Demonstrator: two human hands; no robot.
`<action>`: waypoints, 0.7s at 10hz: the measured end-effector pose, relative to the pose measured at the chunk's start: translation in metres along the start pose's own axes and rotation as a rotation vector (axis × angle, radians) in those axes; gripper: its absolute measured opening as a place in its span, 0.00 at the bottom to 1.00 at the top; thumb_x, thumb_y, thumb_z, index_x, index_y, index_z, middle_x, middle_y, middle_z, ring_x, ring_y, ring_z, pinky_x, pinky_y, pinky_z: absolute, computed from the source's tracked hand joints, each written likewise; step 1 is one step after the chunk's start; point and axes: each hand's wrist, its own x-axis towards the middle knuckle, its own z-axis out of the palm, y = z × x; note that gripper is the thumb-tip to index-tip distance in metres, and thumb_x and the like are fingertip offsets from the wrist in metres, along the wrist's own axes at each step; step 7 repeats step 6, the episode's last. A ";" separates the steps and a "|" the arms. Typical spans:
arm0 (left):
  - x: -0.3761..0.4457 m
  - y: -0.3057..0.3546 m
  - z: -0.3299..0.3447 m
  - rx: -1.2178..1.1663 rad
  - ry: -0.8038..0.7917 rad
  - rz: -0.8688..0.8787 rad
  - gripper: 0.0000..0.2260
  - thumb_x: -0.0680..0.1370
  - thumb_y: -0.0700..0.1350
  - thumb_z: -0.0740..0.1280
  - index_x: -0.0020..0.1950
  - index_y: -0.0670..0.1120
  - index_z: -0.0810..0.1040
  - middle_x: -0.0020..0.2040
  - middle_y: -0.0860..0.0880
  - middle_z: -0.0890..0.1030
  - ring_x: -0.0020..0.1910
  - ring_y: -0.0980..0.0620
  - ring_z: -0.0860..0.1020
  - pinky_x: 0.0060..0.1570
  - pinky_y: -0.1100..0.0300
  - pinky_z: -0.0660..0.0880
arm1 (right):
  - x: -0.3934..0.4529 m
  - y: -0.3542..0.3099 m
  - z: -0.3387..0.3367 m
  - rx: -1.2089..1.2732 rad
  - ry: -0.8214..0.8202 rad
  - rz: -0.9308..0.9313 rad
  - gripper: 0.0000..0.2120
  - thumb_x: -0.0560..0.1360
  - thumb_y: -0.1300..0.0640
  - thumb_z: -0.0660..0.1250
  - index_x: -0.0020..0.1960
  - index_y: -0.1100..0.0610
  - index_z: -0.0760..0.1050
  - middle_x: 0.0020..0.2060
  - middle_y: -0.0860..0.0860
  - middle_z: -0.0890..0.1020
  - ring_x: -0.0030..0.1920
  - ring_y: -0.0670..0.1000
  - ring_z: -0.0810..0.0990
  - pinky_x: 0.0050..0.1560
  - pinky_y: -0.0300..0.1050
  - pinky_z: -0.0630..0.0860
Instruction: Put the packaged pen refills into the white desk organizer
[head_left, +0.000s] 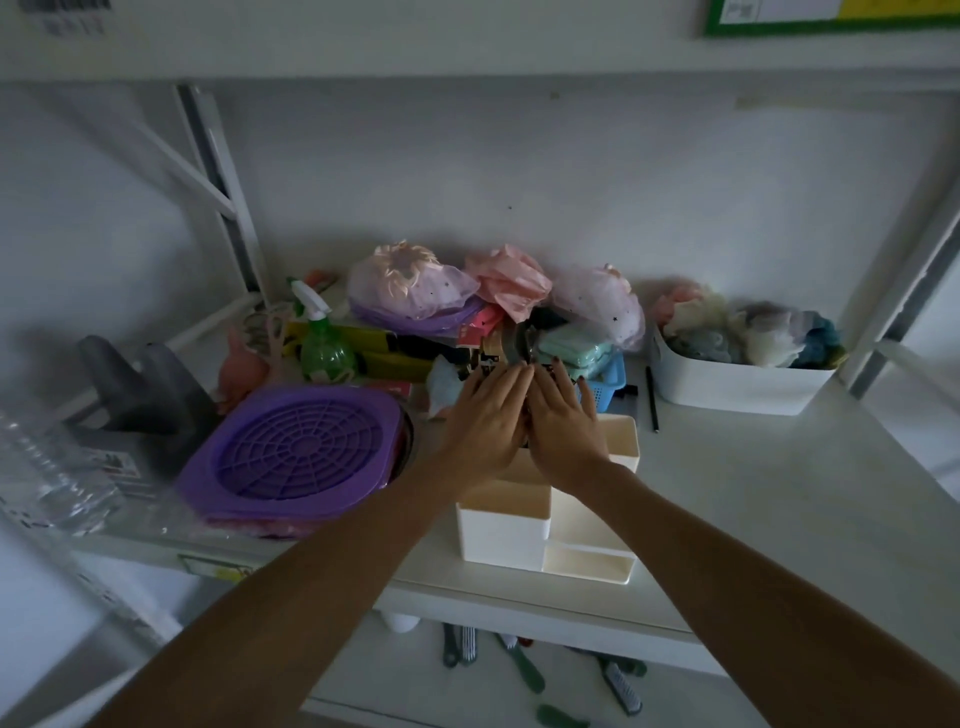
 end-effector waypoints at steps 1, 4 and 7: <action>-0.004 0.000 0.010 0.006 -0.035 -0.019 0.23 0.80 0.43 0.54 0.73 0.36 0.59 0.73 0.38 0.65 0.73 0.42 0.63 0.74 0.49 0.62 | 0.000 -0.001 0.001 -0.033 -0.075 0.022 0.30 0.78 0.56 0.53 0.75 0.55 0.41 0.77 0.51 0.47 0.76 0.54 0.39 0.74 0.57 0.39; -0.007 0.005 0.013 0.134 -0.228 -0.126 0.34 0.76 0.50 0.58 0.76 0.43 0.45 0.79 0.46 0.49 0.77 0.48 0.46 0.76 0.47 0.44 | -0.002 -0.003 -0.003 -0.041 -0.190 0.077 0.39 0.75 0.51 0.61 0.75 0.56 0.38 0.77 0.52 0.44 0.76 0.55 0.38 0.74 0.60 0.42; -0.004 0.015 -0.007 0.106 -0.075 -0.120 0.31 0.74 0.48 0.65 0.74 0.40 0.58 0.75 0.42 0.63 0.75 0.44 0.59 0.73 0.44 0.56 | -0.003 -0.003 -0.021 -0.011 -0.153 0.048 0.43 0.72 0.52 0.65 0.75 0.55 0.39 0.77 0.52 0.44 0.76 0.57 0.39 0.74 0.60 0.41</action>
